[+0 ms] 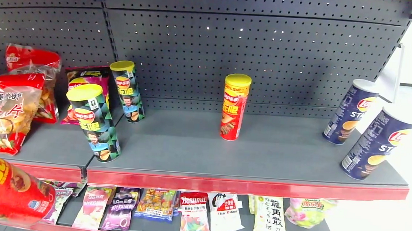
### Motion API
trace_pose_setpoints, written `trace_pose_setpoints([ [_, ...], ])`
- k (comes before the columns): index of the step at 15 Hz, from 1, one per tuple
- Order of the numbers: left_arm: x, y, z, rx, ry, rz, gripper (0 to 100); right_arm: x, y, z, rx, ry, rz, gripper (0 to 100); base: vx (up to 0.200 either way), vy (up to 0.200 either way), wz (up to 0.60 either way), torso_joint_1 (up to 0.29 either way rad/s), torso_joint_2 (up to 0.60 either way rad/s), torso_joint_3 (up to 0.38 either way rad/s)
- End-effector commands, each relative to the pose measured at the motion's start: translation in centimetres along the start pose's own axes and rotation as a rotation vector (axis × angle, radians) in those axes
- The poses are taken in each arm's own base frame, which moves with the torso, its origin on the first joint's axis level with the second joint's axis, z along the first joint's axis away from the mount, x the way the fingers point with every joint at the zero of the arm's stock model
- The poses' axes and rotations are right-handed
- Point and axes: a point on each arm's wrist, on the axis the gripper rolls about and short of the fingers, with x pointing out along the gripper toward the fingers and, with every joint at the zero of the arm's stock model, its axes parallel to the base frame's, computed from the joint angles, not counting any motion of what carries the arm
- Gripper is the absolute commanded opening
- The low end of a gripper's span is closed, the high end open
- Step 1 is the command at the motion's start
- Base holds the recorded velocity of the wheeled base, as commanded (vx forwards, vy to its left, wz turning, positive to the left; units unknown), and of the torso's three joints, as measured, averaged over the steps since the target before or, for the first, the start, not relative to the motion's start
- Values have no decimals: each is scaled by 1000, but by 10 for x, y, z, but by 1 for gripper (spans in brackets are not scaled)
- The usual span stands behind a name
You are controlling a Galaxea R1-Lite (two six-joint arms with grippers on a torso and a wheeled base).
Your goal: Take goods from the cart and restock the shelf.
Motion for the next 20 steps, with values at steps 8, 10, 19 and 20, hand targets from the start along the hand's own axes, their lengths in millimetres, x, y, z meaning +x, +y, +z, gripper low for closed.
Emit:
trace_pose_setpoints([
  [8, -18, -6, -5, -83, 44, -178, 0, 13, 4, 78, 73, 29, 237, 100, 0, 0, 0, 0, 0, 0],
  [10, -10, -4, 1, -92, 68, -173, 0, 45, 8, 124, 67, 109, 380, 100, 0, 0, 0, 0, 0, 0],
  [19, 0, -3, 3, -99, 109, -167, 0, 255, 83, 164, 27, 200, 742, 100, 0, 0, 0, 0, 0, 0],
  [20, -1, -3, 5, -98, 98, -172, 0, 268, 89, 159, 29, 216, 791, 100, 0, 0, 0, 0, 0, 0],
])
